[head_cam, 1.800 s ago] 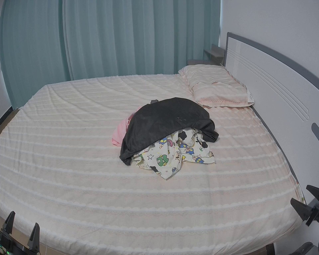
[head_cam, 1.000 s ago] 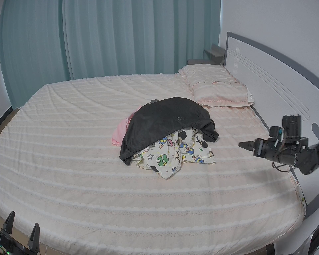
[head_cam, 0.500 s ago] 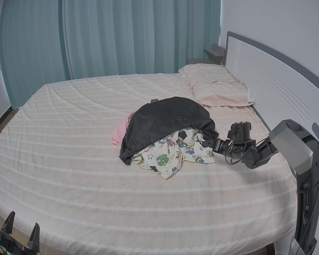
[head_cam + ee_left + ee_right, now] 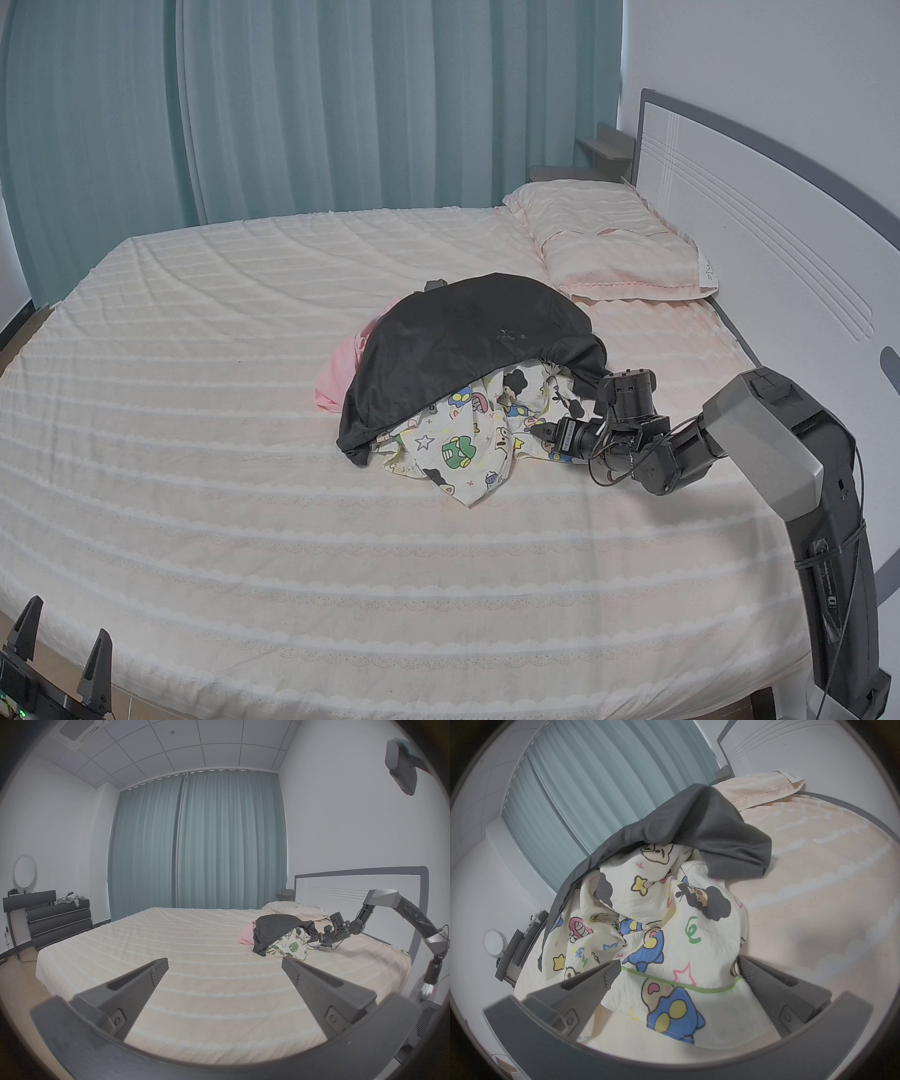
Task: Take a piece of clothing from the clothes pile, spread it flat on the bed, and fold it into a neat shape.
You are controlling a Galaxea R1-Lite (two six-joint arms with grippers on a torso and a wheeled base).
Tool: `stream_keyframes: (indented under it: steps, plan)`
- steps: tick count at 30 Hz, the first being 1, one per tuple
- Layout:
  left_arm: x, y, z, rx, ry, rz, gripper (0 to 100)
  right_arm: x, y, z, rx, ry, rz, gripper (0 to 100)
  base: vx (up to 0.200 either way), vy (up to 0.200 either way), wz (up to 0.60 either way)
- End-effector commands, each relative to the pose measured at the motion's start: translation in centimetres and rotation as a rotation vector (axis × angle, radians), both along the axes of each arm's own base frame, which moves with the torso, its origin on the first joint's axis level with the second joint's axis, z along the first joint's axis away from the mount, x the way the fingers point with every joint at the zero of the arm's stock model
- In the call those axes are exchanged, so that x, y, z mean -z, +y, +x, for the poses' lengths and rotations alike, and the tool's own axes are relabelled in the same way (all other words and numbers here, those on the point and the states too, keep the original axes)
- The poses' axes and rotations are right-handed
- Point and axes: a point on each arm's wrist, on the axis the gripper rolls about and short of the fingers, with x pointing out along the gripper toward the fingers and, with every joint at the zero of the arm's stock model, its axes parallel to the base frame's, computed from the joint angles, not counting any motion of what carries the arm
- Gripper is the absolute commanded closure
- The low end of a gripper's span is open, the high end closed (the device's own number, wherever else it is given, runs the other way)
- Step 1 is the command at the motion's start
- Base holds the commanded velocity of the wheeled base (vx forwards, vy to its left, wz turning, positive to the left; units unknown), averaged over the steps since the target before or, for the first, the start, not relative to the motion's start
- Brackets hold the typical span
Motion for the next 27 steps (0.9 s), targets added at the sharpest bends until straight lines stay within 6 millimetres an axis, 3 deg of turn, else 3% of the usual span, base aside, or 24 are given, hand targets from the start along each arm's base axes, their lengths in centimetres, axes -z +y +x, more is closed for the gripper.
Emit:
stream_keyframes:
  steps: [1,4,5,14,19,27]
  plan:
    - [0.5,0.0,0.0,-0.001,0.001,0.0,0,1.2,2.2,0.1,-0.036,-0.002,-0.002,0,0.0,0.0,0.0]
    - [0.5,0.0,0.0,-0.001,0.001,0.0,0,1.4,2.4,0.5,-0.036,-0.001,-0.003,0,0.0,0.0,0.0]
    - [0.5,0.0,0.0,-0.001,0.001,0.0,0,1.4,2.4,0.5,-0.036,0.001,-0.003,100,0.0,0.0,0.0]
    - [0.5,0.0,0.0,-0.001,0.001,0.0,0,0.6,2.0,0.8,-0.024,-0.001,0.0,100,0.0,0.0,0.0]
    - [0.5,0.0,0.0,-0.001,0.001,0.0,0,-0.2,1.4,-0.2,-0.016,0.01,0.003,100,0.0,0.0,0.0]
    - [0.5,0.0,0.0,-0.001,0.001,0.0,0,-1.3,-3.2,-3.4,0.021,0.041,-0.043,100,0.0,0.0,0.0]
